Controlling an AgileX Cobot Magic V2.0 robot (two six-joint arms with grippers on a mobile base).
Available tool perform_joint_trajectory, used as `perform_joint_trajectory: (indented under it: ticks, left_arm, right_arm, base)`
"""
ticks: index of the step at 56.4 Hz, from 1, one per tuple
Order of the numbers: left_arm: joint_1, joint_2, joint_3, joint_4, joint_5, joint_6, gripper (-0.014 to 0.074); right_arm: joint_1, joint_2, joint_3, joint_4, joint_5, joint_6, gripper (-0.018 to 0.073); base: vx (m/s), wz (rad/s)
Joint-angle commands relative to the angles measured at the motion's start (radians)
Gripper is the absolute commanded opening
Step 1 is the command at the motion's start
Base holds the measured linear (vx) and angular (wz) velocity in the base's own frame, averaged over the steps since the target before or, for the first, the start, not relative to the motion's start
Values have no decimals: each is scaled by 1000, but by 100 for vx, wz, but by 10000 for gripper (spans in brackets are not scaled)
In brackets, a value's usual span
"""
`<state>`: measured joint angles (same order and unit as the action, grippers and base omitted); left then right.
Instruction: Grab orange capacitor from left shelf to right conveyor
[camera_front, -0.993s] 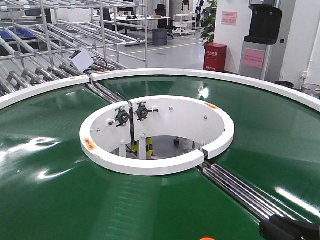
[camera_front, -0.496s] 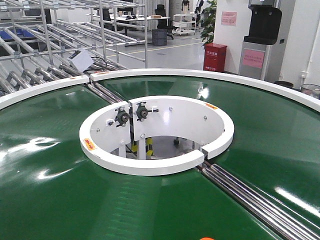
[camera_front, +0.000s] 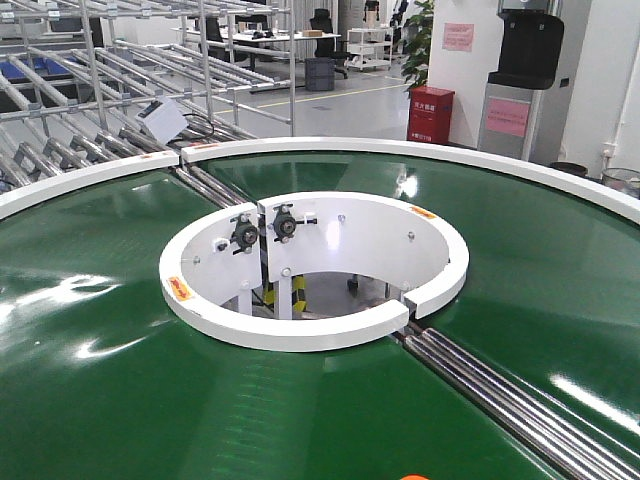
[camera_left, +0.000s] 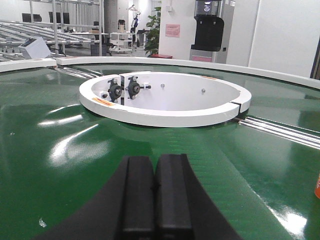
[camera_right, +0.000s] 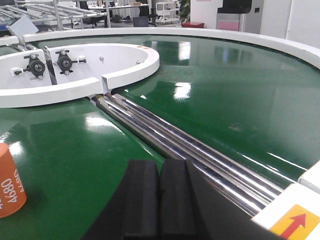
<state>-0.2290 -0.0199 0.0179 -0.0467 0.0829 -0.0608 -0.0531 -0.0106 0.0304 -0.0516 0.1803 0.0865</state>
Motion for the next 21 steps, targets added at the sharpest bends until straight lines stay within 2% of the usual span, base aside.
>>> perform_joint_trajectory:
  ticks: [1,21]
  left_arm:
    - [-8,-4,-30,-5,-83,-6,-6]
    - [-8,-4,-30,-5,-83,-6,-6]
  right_arm:
    - [-5,-7,11,-2,-77,-10,-12]
    - [-5,-7,11,-1,-77,-10,-12]
  base:
    - [0,0]
    - [0,0]
